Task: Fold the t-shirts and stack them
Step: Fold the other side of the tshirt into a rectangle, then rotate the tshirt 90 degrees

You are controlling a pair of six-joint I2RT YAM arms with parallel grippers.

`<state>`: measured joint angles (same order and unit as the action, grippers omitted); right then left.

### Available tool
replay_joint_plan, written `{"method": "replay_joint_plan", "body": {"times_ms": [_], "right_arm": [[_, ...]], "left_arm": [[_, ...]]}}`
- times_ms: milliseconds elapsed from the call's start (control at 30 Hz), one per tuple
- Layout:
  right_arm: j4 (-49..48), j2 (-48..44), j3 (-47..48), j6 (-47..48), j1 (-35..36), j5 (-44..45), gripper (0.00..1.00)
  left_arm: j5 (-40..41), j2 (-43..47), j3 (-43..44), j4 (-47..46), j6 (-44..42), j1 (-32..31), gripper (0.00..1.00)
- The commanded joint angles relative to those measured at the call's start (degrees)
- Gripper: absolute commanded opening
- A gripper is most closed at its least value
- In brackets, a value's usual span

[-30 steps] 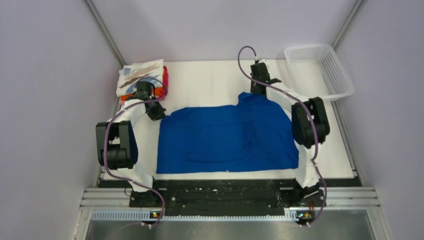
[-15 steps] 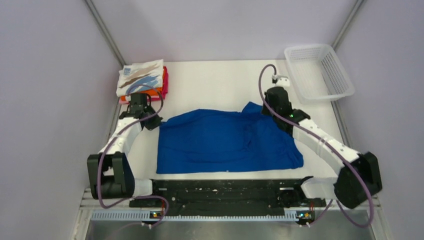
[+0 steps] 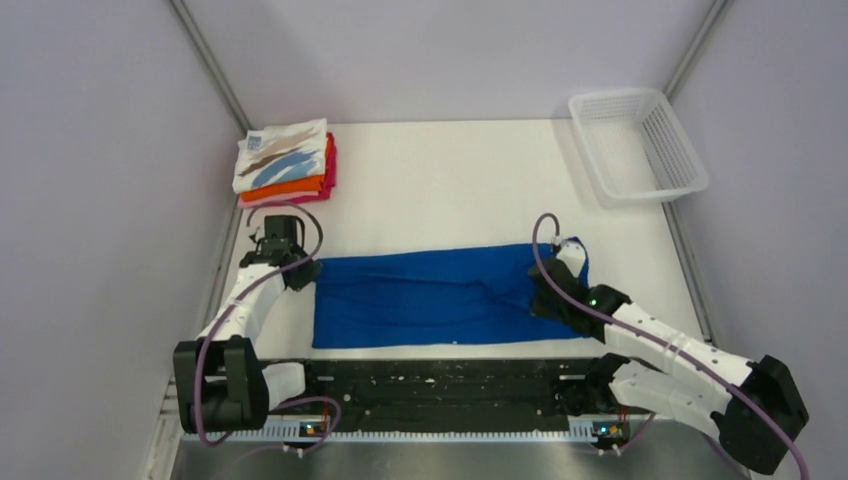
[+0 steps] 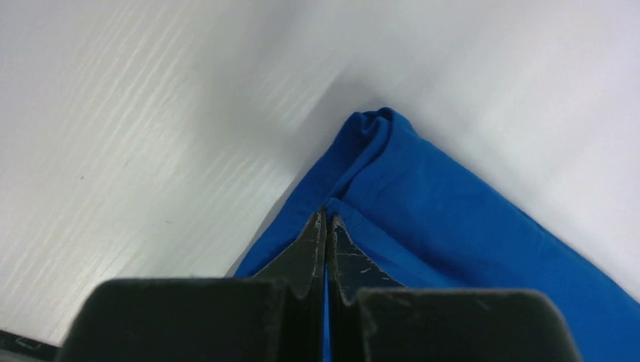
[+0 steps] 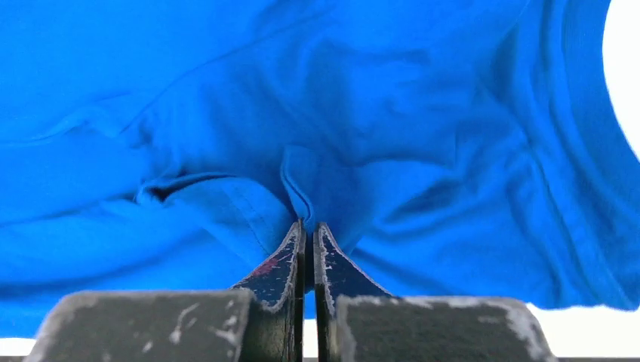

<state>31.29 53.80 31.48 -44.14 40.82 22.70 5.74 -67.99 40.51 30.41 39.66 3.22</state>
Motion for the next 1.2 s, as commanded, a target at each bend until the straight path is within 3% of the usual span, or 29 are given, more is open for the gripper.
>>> {"method": "replay_joint_plan", "body": {"times_ms": [0,33,133,200,267,300,367,467,600,700,933,1167], "right_arm": [[6.74,-5.11,-3.70,-10.82,2.09,-2.64,0.03],[6.95,-5.76,-4.32,-11.11,2.10,-3.46,0.11],[8.53,-6.70,-4.05,-10.99,2.06,-3.84,0.42],[10.61,-6.69,-1.84,-10.25,2.09,-2.07,0.62],[12.24,-6.70,1.48,-8.70,2.12,0.02,0.71],[12.39,-6.78,3.35,-7.95,2.08,0.54,0.75],[11.84,-6.88,5.70,-6.86,2.08,0.40,0.89],[6.39,-6.49,7.00,-4.89,2.07,-2.00,0.97],[-3.86,-3.39,5.12,-4.05,2.01,-4.55,0.99],[-5.34,1.32,4.78,-6.37,1.80,-4.89,0.99],[-6.27,6.87,-1.89,-14.60,-1.13,-9.59,0.99],[-22.66,15.35,-5.25,-8.60,-13.92,-17.65,0.99]], "left_arm": [[5.59,1.71,-1.55,0.25,2.59,-0.23,0.00],[5.68,1.37,-1.47,0.32,2.80,-0.23,0.00],[5.91,-0.25,0.23,2.09,3.13,-0.16,0.42],[6.39,-0.57,1.78,3.68,3.46,-0.22,0.64],[6.42,0.19,3.25,4.75,3.35,-0.17,0.95],[6.26,0.93,4.05,5.41,3.18,-0.15,0.98],[4.74,2.51,5.57,5.78,2.44,-0.16,0.99],[-1.70,4.37,6.10,4.00,-0.05,-0.24,0.99],[-15.47,3.09,4.14,-0.40,-0.92,-0.52,0.99],[-20.91,1.16,1.55,-3.91,-0.20,-2.25,0.99],[-20.50,-6.29,-2.24,-8.07,0.24,-10.38,0.99],[-19.61,-13.88,-1.44,-8.63,1.38,-15.77,0.99]]}}
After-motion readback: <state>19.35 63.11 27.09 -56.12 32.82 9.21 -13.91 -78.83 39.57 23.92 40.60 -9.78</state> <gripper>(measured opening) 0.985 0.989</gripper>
